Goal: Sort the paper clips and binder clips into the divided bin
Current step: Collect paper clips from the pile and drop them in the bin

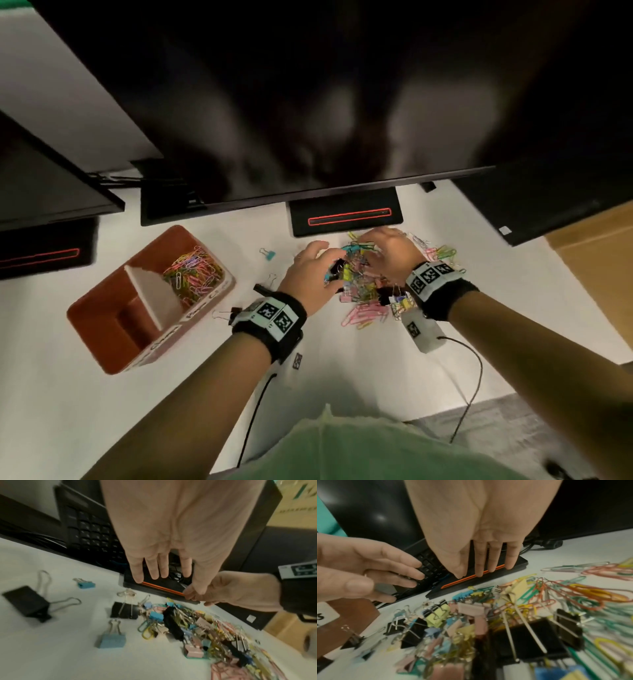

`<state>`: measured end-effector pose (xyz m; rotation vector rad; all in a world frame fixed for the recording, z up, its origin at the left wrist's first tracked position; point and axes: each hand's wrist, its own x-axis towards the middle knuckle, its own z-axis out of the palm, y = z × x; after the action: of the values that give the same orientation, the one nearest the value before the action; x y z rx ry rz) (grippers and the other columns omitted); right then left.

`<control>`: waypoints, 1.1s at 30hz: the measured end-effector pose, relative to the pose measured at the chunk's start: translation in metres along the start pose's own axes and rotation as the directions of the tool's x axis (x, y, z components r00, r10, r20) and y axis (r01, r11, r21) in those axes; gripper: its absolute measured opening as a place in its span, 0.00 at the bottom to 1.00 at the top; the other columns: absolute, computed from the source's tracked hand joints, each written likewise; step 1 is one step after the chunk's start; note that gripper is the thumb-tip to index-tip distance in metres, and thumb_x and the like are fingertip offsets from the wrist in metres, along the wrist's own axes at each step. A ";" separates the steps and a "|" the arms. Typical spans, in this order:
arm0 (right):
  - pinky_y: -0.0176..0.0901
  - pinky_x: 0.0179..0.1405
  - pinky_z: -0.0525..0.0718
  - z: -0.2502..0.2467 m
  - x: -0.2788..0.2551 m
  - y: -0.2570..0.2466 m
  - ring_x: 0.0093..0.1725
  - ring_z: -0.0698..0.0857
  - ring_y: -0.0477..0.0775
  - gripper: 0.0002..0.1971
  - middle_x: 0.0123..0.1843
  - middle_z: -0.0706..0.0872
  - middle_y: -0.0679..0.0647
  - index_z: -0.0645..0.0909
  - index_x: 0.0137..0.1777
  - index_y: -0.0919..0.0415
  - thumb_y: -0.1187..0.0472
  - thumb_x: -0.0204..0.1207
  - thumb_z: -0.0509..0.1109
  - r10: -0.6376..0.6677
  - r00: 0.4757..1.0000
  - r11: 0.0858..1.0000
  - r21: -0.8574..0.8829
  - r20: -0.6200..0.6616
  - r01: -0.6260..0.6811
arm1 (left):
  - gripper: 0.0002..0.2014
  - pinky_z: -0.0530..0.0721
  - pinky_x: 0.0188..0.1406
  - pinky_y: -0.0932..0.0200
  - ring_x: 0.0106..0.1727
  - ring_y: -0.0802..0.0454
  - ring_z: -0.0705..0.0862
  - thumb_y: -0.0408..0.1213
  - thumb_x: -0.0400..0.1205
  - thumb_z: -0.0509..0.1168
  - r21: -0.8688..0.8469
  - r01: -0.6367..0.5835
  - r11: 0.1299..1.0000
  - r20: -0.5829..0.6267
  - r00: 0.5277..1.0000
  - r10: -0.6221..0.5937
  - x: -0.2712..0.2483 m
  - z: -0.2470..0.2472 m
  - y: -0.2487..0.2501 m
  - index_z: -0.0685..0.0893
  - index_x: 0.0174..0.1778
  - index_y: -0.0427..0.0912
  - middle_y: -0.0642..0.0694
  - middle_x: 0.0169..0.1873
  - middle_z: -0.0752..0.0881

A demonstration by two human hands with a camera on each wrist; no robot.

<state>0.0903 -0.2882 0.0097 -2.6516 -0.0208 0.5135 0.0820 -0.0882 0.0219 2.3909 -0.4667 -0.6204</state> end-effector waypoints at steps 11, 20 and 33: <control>0.60 0.69 0.76 0.031 -0.001 0.008 0.70 0.75 0.60 0.22 0.76 0.72 0.51 0.77 0.69 0.47 0.53 0.75 0.70 -0.196 0.973 0.979 -0.039 0.124 0.202 | 0.20 0.72 0.71 0.43 0.71 0.48 0.72 0.42 0.76 0.69 0.238 -0.016 0.971 0.147 0.989 -0.019 0.012 0.022 -0.026 0.76 0.64 0.54 0.53 0.74 0.70; 0.48 0.59 0.86 0.035 -0.024 0.014 0.54 0.85 0.53 0.19 0.74 0.73 0.53 0.77 0.68 0.51 0.60 0.77 0.68 -0.310 0.947 0.945 0.139 0.086 0.297 | 0.11 0.74 0.65 0.58 0.63 0.53 0.78 0.47 0.74 0.71 -0.013 0.107 0.994 0.011 0.994 -0.107 -0.028 0.012 -0.045 0.83 0.45 0.45 0.51 0.69 0.74; 0.47 0.64 0.80 0.018 0.017 -0.021 0.62 0.79 0.58 0.22 0.65 0.76 0.56 0.77 0.68 0.55 0.67 0.74 0.70 -0.149 0.918 0.983 -0.045 0.368 0.178 | 0.17 0.82 0.60 0.54 0.57 0.49 0.81 0.32 0.76 0.69 0.141 0.228 0.963 0.037 0.971 -0.236 0.019 0.022 -0.024 0.79 0.60 0.44 0.45 0.58 0.80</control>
<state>0.1011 -0.2604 -0.0024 -2.5595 -0.3791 0.9555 0.0901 -0.0892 -0.0151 2.5871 -0.2589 -0.7800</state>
